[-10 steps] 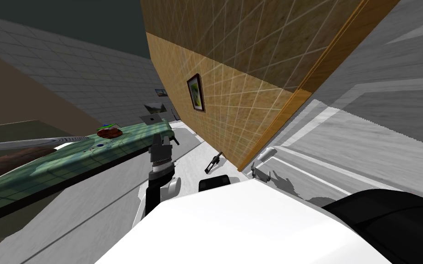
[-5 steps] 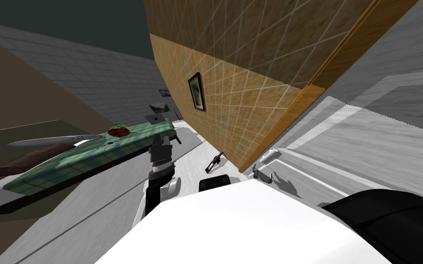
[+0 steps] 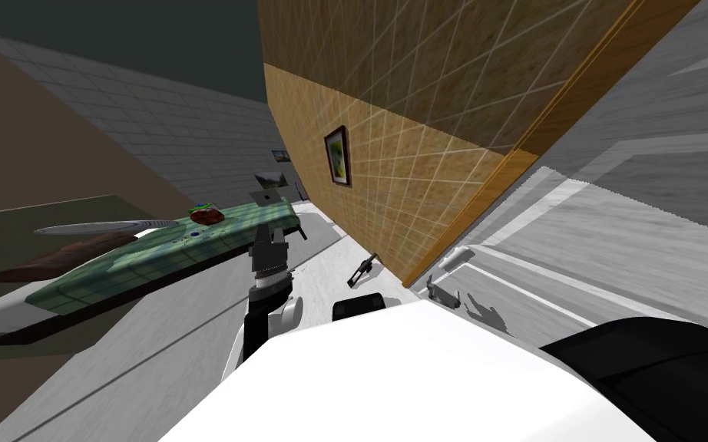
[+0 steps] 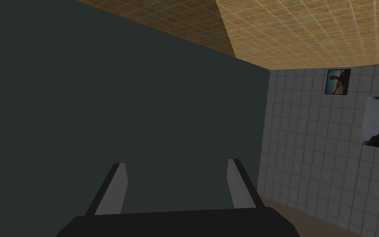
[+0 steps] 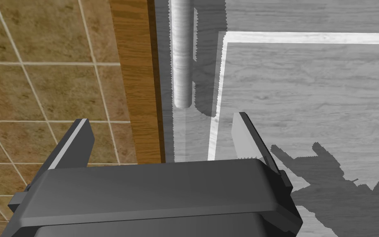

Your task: Pull the door open

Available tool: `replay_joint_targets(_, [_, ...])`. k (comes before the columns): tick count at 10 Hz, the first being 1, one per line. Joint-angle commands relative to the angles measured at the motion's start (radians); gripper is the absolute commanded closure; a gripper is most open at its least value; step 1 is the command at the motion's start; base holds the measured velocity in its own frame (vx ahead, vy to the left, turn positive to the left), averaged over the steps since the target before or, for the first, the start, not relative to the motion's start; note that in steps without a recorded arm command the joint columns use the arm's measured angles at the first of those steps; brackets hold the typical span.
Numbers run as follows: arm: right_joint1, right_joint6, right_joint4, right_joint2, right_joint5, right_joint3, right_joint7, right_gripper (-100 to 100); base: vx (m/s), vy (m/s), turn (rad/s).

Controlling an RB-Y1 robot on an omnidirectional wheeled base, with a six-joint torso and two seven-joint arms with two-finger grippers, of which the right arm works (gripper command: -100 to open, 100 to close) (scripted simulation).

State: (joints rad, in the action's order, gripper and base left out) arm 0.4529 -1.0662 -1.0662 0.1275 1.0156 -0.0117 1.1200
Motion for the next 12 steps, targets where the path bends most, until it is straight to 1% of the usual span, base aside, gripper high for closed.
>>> replay_joint_targets(1, [-0.01,0.011,0.03,0.03,0.004,-0.009,0.034,-100,-0.044,0.1,0.012])
replay_joint_targets(2, [-0.018,0.014,0.051,0.044,0.004,-0.013,0.052,-100,-0.048,0.075,0.01])
replay_joint_targets(3, [-0.029,0.018,0.083,0.065,0.006,-0.018,0.08,-100,-0.037,0.062,0.008])
replay_joint_targets(4, [-0.037,0.02,0.104,0.08,0.006,-0.022,0.099,-100,-0.027,0.057,0.006])
replay_joint_targets(5, [-0.041,0.021,0.115,0.087,0.007,-0.024,0.109,-100,-0.022,0.04,0.002])
replay_joint_targets(7, [-0.057,0.027,0.159,0.117,0.008,-0.032,0.148,-100,-0.011,0.028,0.002])
replay_joint_targets(8, [-0.061,0.028,0.17,0.124,0.009,-0.034,0.157,-100,-0.001,0.015,-0.001])
replay_joint_targets(9, [-0.069,0.031,0.192,0.139,0.01,-0.037,0.176,-100,0.001,0.009,0.0])
replay_joint_targets(10, [-0.073,0.032,0.203,0.146,0.01,-0.039,0.186,-100,0.0,0.0,0.0])
replay_joint_targets(12, [-0.088,0.037,0.245,0.175,0.012,-0.047,0.223,-100,0.019,-0.007,-0.004])
